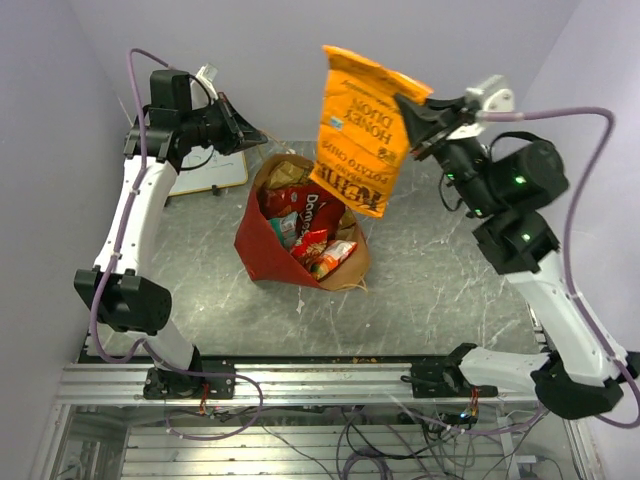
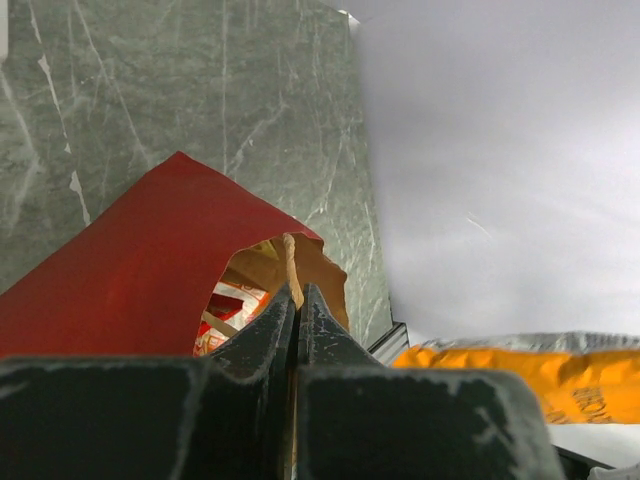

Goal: Take the snacks out of the paper bag

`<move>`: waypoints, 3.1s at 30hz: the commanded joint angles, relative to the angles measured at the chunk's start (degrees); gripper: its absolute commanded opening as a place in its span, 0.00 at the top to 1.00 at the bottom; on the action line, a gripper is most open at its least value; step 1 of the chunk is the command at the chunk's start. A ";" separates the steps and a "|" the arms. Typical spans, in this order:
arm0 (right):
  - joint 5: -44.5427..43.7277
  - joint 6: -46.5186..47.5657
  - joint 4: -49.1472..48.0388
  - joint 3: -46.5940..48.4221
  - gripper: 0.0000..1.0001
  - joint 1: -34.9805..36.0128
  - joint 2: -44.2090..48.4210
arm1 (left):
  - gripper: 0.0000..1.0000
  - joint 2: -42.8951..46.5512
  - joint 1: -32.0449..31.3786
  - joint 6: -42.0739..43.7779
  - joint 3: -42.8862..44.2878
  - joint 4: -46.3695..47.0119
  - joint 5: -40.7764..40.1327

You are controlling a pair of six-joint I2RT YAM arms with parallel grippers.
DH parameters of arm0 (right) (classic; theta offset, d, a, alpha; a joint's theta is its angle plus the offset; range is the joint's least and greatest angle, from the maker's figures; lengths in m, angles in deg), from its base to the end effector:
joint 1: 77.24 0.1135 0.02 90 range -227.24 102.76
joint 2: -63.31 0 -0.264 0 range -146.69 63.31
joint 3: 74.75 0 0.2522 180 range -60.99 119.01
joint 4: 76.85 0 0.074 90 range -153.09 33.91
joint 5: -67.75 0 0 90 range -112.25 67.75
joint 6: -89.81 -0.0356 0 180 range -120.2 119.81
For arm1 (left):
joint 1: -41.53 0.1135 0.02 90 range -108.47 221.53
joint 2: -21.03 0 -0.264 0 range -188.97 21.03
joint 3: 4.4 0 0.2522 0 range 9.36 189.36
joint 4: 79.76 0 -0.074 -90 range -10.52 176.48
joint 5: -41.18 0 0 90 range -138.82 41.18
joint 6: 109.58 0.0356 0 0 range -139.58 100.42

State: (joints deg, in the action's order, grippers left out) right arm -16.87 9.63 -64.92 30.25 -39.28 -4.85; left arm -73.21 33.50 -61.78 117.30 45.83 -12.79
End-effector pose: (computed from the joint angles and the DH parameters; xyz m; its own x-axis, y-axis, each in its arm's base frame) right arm 0.1737 0.1397 0.5559 0.4431 0.1303 -0.8869 -0.6129 0.7661 -0.1936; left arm 0.3485 -0.0703 0.4465 -0.7571 -0.4418 -0.4813 0.1669 0.5815 -0.7963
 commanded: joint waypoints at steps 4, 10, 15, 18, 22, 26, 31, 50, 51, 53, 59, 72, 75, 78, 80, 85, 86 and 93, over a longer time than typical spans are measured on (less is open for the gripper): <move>-32.22 -0.98 13.67 -4.06 1.00 -0.11 9.14 | 0.93 2.93 2.52 2.35 3.24 -1.74 -1.04; -41.19 -4.75 17.33 -17.51 1.00 -0.08 18.71 | 0.93 5.17 4.56 2.02 2.08 -2.30 -0.58; -44.13 -7.08 15.80 -28.61 1.00 -0.12 20.53 | 0.93 6.27 4.86 1.75 0.56 -2.23 -0.15; -45.42 -7.89 10.92 -33.14 1.00 -0.12 18.43 | 0.93 6.40 4.82 1.92 0.44 -2.82 -0.04; -47.01 -6.26 -1.03 -38.74 1.00 -0.77 11.63 | 0.93 6.84 4.87 2.29 0.00 -3.57 -0.05; -45.22 -9.78 -10.98 -37.16 1.00 -4.70 0.20 | 0.93 7.16 4.94 3.07 -0.88 -5.06 -0.05; -38.52 -21.84 -14.16 -26.05 1.00 -11.05 -16.12 | 0.93 7.45 4.89 4.36 -1.75 -4.38 1.27; -26.36 -47.83 -27.75 -38.59 1.00 -39.95 -32.33 | 0.93 5.87 4.19 8.35 -4.22 3.37 8.49; -25.98 -47.85 -28.49 -40.55 1.00 -41.43 -31.79 | 0.93 5.82 4.09 7.93 -4.57 3.79 8.71; -25.84 -48.49 -27.90 -43.18 0.97 -44.15 -30.62 | 0.93 6.14 3.91 6.71 -5.41 4.85 8.91; -23.09 -45.31 -23.85 -46.77 0.53 -46.76 -26.42 | 0.93 7.72 3.56 6.92 -6.90 3.61 9.05; 6.04 -43.35 -13.69 -47.34 0.33 -44.34 -16.32 | 0.93 13.35 1.95 -0.76 -15.16 7.28 3.71; 19.82 -36.96 -6.35 -38.49 0.35 -38.95 -23.65 | 0.93 13.25 1.64 -2.52 -15.25 8.39 3.34; 22.04 -29.55 0.46 -30.39 0.35 -32.06 -28.06 | 0.93 11.60 1.49 -3.58 -13.56 8.63 4.41; 23.01 -30.51 2.98 -26.67 0.35 -29.19 -30.88 | 0.93 10.28 1.22 -2.79 -11.34 7.16 4.16; 25.08 -35.71 6.43 -20.29 0.38 -24.84 -38.58 | 0.93 7.77 0.87 -2.54 -8.54 6.78 4.44; 24.37 -36.59 6.18 -19.96 0.39 -24.07 -39.31 | 0.93 7.42 0.83 -2.76 -8.26 7.18 4.70; 22.40 -41.56 3.21 -22.16 0.44 -18.77 -37.86 | 0.93 4.89 0.22 -1.62 -4.50 6.28 5.69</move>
State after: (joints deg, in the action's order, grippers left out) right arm 5.84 -28.07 -60.92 9.55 -60.99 -44.87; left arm -67.76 34.62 -63.74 109.30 51.21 -8.79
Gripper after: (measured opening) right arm 0.576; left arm 0.082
